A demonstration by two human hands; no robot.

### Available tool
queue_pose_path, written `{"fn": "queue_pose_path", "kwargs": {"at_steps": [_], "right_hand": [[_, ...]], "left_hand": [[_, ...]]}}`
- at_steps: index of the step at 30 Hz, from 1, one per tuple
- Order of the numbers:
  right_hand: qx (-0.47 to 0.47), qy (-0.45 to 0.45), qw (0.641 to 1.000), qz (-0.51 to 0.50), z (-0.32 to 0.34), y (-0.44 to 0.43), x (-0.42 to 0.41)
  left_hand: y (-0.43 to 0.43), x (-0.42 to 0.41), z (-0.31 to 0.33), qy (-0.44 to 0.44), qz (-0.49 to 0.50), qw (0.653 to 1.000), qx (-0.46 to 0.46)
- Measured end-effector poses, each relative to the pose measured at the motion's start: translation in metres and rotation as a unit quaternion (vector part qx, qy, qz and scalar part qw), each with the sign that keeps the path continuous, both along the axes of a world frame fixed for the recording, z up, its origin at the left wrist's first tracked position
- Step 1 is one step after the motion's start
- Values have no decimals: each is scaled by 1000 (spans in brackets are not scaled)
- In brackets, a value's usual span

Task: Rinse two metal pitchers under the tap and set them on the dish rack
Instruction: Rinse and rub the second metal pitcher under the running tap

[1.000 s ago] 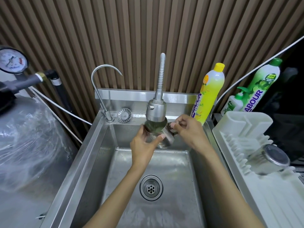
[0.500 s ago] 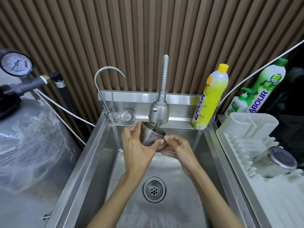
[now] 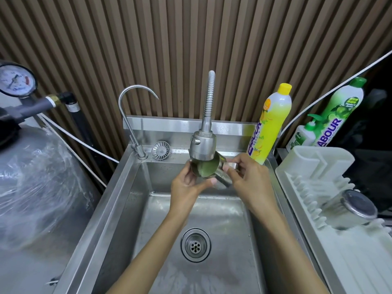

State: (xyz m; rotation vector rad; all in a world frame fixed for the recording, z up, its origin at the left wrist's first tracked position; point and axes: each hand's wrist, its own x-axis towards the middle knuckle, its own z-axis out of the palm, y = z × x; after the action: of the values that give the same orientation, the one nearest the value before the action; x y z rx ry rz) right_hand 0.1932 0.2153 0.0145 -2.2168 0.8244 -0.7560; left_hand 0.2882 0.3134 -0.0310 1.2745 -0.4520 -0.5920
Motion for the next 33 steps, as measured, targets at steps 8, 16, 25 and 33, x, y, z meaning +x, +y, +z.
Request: {"fn": "queue_pose_path", "kwargs": {"at_steps": [8, 16, 25, 33], "right_hand": [[276, -112, 952, 75, -27, -2, 24], [355, -95, 929, 44, -46, 11, 24], [35, 113, 993, -25, -9, 4, 5], [196, -38, 979, 24, -16, -7, 10]], "left_hand": [[10, 10, 13, -244, 131, 958, 70], [24, 23, 17, -292, 100, 902, 304], [20, 13, -6, -24, -47, 984, 169], [0, 12, 5, -82, 43, 994, 54]]}}
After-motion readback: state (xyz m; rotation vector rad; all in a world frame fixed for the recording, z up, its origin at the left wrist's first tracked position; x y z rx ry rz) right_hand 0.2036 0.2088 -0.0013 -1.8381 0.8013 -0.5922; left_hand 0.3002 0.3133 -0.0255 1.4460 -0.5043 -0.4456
